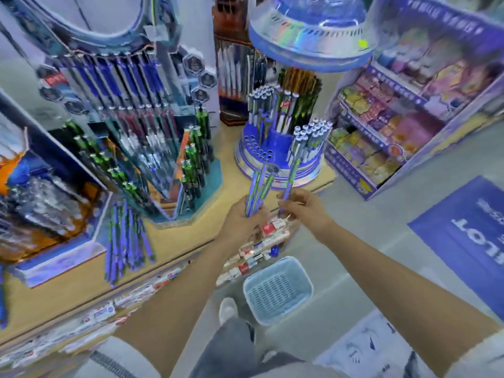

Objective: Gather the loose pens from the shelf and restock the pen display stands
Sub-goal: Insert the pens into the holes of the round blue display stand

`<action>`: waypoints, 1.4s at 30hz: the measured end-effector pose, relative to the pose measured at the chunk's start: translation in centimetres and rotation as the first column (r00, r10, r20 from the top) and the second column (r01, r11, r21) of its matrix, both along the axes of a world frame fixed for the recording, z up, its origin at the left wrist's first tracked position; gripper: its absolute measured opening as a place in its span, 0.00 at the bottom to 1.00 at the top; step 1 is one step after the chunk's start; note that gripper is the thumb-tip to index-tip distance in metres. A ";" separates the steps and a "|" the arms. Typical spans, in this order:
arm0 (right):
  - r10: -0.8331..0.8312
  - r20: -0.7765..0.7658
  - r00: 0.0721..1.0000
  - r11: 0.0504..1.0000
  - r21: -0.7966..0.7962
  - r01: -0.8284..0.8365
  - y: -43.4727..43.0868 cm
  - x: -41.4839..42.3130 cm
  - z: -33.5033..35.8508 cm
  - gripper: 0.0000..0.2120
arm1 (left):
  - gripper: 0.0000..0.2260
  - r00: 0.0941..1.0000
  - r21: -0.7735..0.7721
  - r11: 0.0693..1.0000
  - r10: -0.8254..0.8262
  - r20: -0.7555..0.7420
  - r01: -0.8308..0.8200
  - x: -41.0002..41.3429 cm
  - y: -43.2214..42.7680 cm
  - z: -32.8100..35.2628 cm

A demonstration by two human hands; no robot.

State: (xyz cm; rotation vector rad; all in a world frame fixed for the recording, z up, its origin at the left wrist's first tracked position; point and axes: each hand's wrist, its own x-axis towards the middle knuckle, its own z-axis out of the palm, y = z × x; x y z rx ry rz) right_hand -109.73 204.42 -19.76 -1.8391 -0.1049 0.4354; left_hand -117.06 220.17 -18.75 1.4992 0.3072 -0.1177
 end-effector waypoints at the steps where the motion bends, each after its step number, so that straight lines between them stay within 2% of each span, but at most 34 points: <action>1: -0.038 0.013 0.999 0.999 -0.010 0.038 0.0 0.8 0.0 0.08 | 0.06 1.000 -0.023 1.000 -0.004 -0.004 0.004 1.2 0.1 -0.2; 3: -0.106 0.040 0.994 0.994 -0.012 0.107 -0.2 2.4 0.1 0.09 | 0.08 1.000 -0.033 0.999 -0.011 -0.008 0.010 3.5 0.4 -0.6; 5: -0.146 0.073 0.987 0.989 -0.021 0.148 -0.2 3.9 0.3 0.09 | 0.09 1.000 0.025 0.999 -0.027 0.016 0.026 5.6 0.8 -0.9; 10: -0.199 0.143 0.969 0.973 -0.088 0.213 0.2 6.8 -0.3 0.05 | 0.03 0.997 0.047 0.996 -0.081 -0.019 0.082 8.8 1.5 -1.0; 13: -0.167 0.191 0.967 0.967 -0.159 0.198 0.3 7.7 -1.1 0.05 | 0.07 0.995 -0.017 0.996 -0.092 -0.045 0.092 9.7 1.5 -0.9; 16: -0.101 0.210 0.972 0.963 -0.226 0.149 -0.2 8.6 -1.8 0.04 | 0.12 0.996 0.004 0.998 -0.062 -0.063 0.062 10.3 1.6 -1.1; 20: -0.051 0.193 0.980 0.958 -0.268 0.102 -1.0 9.6 -2.1 0.07 | 0.10 0.997 0.001 1.000 -0.024 -0.069 0.024 10.6 1.3 -1.0; 24: -0.039 0.159 0.986 0.964 -0.254 0.079 -1.9 10.6 -1.5 0.08 | 0.09 0.998 -0.024 1.000 0.012 -0.068 -0.014 10.9 0.9 -0.8; 27: -0.031 0.148 0.988 0.958 -0.278 0.072 -2.9 11.2 -1.3 0.07 | 0.05 0.999 -0.043 0.999 0.024 -0.036 -0.026 11.0 0.3 -0.8; 32: -0.178 0.188 0.966 0.948 -0.231 0.220 -3.0 11.1 -1.5 0.02 | 0.08 0.999 -0.041 0.999 0.033 -0.016 -0.033 11.1 0.1 -0.6; 35: -0.267 0.224 0.937 0.944 -0.135 0.302 -2.1 9.6 -1.5 0.09 | 0.11 1.000 -0.019 1.000 0.015 -0.010 -0.015 11.1 0.3 -0.6; 38: -0.228 0.223 0.948 0.966 -0.071 0.249 -0.9 9.1 -1.1 0.09 | 0.13 1.000 -0.004 1.000 0.014 -0.015 -0.014 11.1 0.6 -0.6; 42: -0.040 0.202 0.979 0.986 -0.152 0.072 0.1 10.2 -0.1 0.15 | 0.08 1.000 -0.003 1.000 0.012 0.003 -0.012 11.1 0.9 -0.5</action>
